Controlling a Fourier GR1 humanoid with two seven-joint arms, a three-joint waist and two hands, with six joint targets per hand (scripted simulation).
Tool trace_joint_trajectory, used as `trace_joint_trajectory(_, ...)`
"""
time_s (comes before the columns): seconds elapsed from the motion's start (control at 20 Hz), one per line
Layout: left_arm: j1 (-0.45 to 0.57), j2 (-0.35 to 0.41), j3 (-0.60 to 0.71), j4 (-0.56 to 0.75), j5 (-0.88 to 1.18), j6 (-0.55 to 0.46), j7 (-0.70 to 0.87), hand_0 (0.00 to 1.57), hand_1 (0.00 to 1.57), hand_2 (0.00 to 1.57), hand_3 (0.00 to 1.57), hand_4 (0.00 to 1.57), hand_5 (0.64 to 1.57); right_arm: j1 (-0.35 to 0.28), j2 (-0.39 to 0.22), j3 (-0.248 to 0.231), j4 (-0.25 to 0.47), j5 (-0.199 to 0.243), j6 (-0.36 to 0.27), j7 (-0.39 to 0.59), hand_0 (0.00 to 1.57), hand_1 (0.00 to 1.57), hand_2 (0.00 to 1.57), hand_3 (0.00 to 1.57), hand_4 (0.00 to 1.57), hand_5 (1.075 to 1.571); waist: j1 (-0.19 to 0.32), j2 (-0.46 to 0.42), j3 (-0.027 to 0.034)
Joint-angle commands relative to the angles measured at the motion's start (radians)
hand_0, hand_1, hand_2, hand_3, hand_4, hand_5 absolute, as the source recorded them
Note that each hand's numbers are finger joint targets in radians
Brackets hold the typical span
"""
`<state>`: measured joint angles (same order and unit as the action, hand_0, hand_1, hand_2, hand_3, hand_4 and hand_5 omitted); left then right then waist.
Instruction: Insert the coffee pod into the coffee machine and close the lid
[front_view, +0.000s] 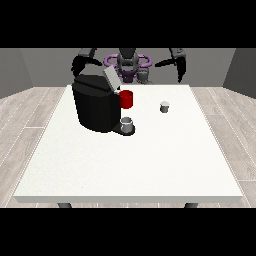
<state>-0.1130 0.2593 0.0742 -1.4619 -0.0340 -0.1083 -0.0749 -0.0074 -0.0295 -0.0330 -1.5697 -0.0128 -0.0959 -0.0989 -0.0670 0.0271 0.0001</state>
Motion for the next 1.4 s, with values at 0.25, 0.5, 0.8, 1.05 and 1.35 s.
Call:
trace_joint_trajectory(0.25, -0.169, 0.117, 0.081, 0.259, -0.04, -0.054, -0.027, 0.0, 0.0, 0.0, 0.0, 0.0, 1.571, -0.043, 0.028, 0.051, -0.008, 0.01, -0.011, -0.062, 0.0, 0.0, 0.0, 0.0, 0.19, 1.571, -0.07, 0.124, -0.0005)
trace_joint_trajectory(0.5, -0.241, 0.07, 0.056, 0.369, -0.088, -0.015, -0.002, 0.0, 0.0, 0.0, 0.0, 0.0, 1.571, -0.115, 0.025, -0.005, 0.062, -0.02, -0.013, -0.026, 0.0, 0.0, 0.0, 0.0, 0.28, 1.571, -0.042, 0.123, -0.0002)
trace_joint_trajectory(0.8, -0.326, 0.122, 0.087, 0.565, -0.128, -0.022, -0.056, 0.0, 0.0, 0.0, 0.0, 0.0, 1.571, -0.15, 0.028, 0.033, 0.01, 0.008, -0.041, 0.064, 0.0, 0.0, 0.0, 0.0, 0.36, 1.571, -0.081, 0.161, -0.0006)
trace_joint_trajectory(1.05, -0.319, 0.06, -0.007, 0.554, -0.231, 0.03, -0.061, 0.0, 0.0, 0.2, 0.0, 0.0, 1.571, -0.184, 0.027, -0.006, 0.143, 0.03, -0.077, 0.01, 0.0, 0.0, 0.0, 0.0, 0.37, 1.571, -0.032, 0.161, -0.0002)
trace_joint_trajectory(1.35, -0.386, 0.096, 0.02, 0.675, -0.271, 0.021, -0.042, 0.65, 0.65, 0.72, 0.35, 0.0, 1.571, -0.189, 0.002, 0.0, 0.162, 0.043, -0.067, 0.071, 0.0, 0.0, 0.0, 0.0, 0.42, 1.571, -0.045, 0.122, -0.0003)
